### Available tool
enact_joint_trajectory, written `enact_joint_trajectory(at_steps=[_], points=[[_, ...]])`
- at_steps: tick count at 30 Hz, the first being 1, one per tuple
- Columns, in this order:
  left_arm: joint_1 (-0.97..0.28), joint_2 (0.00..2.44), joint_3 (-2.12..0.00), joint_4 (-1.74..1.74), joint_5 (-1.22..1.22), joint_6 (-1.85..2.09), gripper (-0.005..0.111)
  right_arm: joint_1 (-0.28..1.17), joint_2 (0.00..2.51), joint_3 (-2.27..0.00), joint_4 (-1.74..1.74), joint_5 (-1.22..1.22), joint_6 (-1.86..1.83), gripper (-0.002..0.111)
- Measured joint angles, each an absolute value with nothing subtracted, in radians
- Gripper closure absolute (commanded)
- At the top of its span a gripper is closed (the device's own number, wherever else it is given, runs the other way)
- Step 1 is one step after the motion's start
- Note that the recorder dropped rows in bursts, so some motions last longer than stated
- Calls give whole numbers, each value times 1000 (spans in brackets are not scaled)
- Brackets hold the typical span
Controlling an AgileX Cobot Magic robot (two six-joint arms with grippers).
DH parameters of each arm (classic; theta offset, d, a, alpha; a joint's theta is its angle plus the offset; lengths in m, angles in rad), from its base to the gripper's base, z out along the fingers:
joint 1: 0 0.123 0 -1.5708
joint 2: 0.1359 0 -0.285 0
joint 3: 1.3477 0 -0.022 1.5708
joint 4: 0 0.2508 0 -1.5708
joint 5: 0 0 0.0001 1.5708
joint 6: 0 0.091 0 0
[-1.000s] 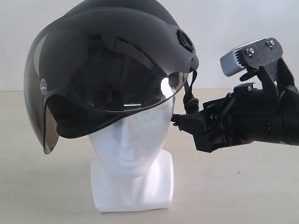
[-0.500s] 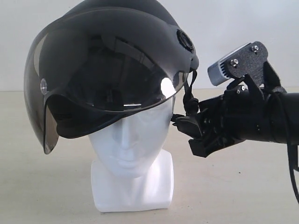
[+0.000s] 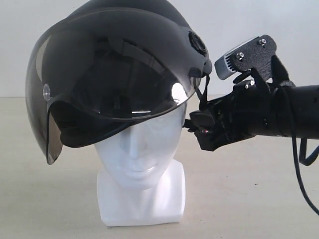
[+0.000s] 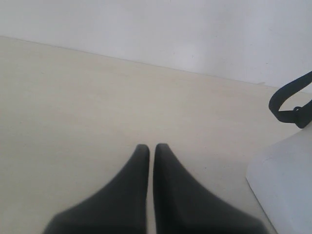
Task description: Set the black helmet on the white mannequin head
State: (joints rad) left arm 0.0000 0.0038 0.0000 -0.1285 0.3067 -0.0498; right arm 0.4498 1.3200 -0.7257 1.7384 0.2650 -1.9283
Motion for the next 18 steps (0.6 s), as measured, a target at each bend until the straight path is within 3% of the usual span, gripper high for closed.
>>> enact_joint_trajectory(at_steps=[1,2,18], points=[[0,4,0,-128,307,-50,102,450,1322,-726,1738,263,-1928,107],[0,4,0,-128,307,-50,102,450,1322,-726,1738,259,-1928,108],[0,4,0,-128,307,-50,102,450,1322,-667,1740,141,-1690,108]])
